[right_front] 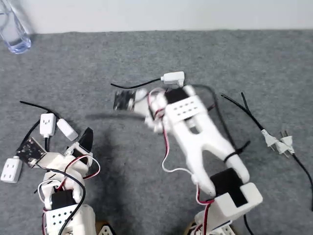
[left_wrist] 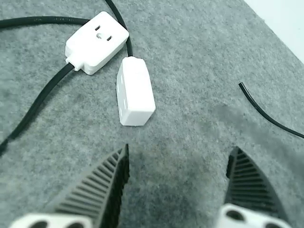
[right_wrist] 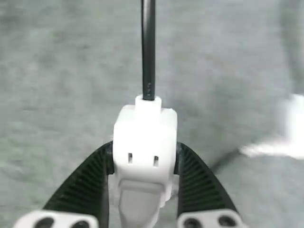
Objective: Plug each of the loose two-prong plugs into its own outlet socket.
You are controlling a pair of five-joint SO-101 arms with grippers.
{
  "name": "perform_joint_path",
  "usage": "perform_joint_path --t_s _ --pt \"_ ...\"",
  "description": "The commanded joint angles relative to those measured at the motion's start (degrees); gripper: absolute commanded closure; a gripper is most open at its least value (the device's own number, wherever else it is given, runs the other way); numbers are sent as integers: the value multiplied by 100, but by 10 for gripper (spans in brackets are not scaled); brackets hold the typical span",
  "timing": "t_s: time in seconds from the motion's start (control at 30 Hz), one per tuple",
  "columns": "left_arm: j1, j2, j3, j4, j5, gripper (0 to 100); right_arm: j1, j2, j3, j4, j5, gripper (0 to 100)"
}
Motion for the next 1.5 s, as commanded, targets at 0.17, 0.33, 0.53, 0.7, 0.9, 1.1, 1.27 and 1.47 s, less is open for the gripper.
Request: perform_joint_path --t_s 0.17,0.33,0.53,0.7,0.9,1.1,1.27,1.47 --pt "-26 -53 -66 -176 -26 682 1007 -75 -1609 -1226 -343 991" --pt "-26 -53 -66 -158 -26 682 1332 954 -1565 -3363 -308 990" --pt "-26 -44 -66 -158 -26 682 1393 2211 -1574 -4936 -308 990" --pt "-26 -44 -66 -176 -26 682 1376 2712 -1574 -5859 -308 969" --pt "-26 -44 -66 -176 -26 682 1367 2712 -1574 -5349 -352 648" --pt "-18 -44 -66 -176 -26 682 1376 2229 -1574 -5077 -905 670" --pt "-18 -44 -66 -176 -26 682 1305 1727 -1574 -4690 -949 670" --pt "-18 -44 -66 -185 -26 682 1305 1033 -1574 -3688 -1029 673"
